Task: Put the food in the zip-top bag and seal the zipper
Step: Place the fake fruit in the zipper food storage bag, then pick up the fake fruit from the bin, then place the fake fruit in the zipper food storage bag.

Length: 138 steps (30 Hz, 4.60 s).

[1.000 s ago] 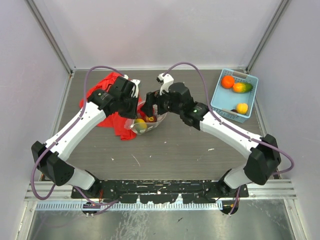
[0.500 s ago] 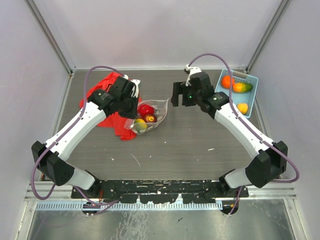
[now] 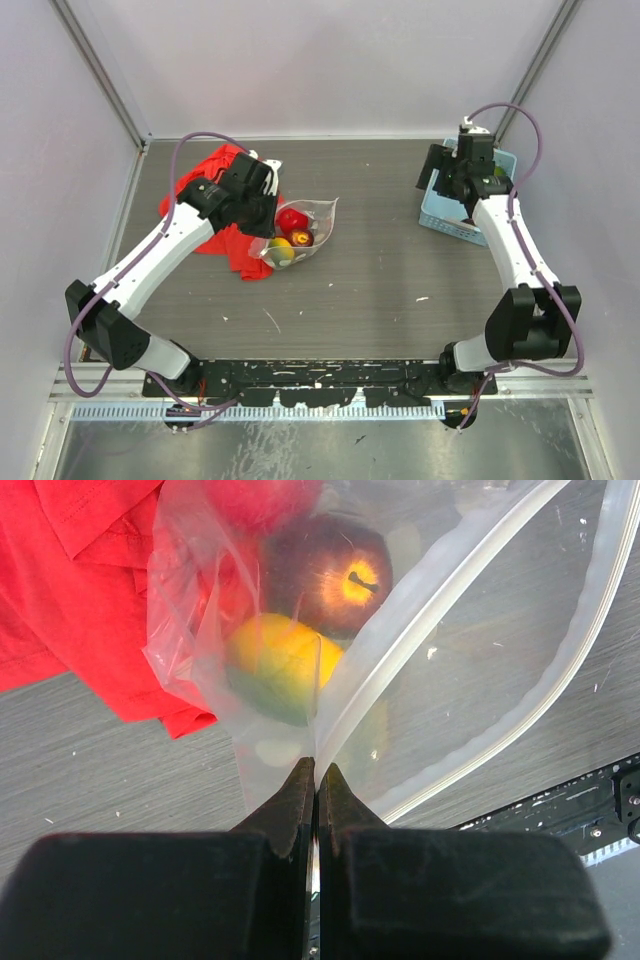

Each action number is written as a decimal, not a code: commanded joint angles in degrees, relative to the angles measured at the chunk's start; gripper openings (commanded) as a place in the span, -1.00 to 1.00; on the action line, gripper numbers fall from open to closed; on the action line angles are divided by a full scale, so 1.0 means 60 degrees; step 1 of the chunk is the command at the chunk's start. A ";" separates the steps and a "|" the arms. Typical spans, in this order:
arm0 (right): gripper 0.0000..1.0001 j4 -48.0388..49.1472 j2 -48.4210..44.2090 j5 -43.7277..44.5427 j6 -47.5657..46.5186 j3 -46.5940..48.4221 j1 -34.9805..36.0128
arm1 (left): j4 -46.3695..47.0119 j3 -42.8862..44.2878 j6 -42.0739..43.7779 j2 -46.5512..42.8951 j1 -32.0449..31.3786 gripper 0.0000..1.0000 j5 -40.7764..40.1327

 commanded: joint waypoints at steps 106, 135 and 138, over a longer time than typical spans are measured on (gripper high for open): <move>-0.07 0.3065 -0.1549 -0.0340 -0.0558 -0.0826 0.5221 | 0.0411 0.0129 -0.0028 0.0020 0.0100 -1.00 0.0895; 0.13 0.6065 0.0757 -0.0870 -0.1758 -0.2152 0.6919 | 0.0402 0.0135 -0.0038 -0.0053 0.0107 -1.00 0.0925; 0.17 0.6156 0.1065 -0.0589 -0.1739 -0.2058 0.6926 | 0.0404 0.0143 -0.0041 -0.0063 0.0100 -1.00 0.0925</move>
